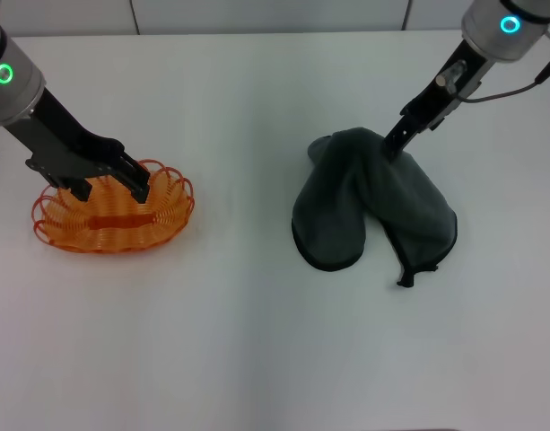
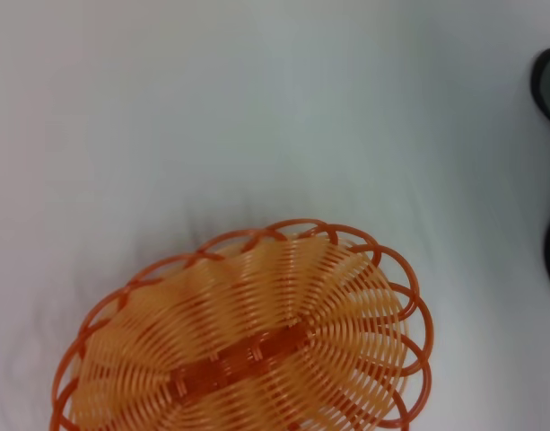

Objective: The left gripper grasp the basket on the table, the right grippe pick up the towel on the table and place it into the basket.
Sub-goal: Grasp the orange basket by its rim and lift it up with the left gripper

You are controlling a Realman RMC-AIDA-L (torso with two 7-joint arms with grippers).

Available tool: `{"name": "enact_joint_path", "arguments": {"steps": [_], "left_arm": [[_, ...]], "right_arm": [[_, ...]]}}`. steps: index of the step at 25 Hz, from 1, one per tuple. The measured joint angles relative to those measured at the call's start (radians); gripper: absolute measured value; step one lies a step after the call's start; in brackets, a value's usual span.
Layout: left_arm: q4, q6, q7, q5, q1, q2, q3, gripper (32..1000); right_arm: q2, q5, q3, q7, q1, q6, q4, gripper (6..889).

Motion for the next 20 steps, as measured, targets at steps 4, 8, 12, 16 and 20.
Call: {"name": "enact_joint_path", "arguments": {"steps": [4, 8, 12, 16, 20], "left_arm": [[-0.001, -0.002, 0.000, 0.000, -0.002, 0.0000, 0.003, 868], [-0.002, -0.008, -0.001, 0.000, -0.002, 0.0000, 0.003, 866], [-0.002, -0.017, 0.004, 0.000, 0.000, 0.0038, 0.001, 871], [-0.002, -0.023, 0.015, 0.000, 0.003, 0.0096, 0.007, 870], [-0.002, -0.024, 0.034, 0.001, 0.003, 0.0106, 0.007, 869]], "right_arm": [[0.003, 0.002, 0.006, 0.002, 0.005, 0.007, 0.000, 865], [0.003, 0.002, 0.009, 0.002, 0.006, 0.014, 0.000, 862], [0.003, 0.002, 0.010, 0.002, 0.006, 0.015, 0.000, 861], [0.004, -0.002, 0.006, -0.002, 0.005, 0.015, 0.000, 861], [0.004, -0.003, 0.003, -0.004, 0.005, 0.015, 0.000, 861]]}}
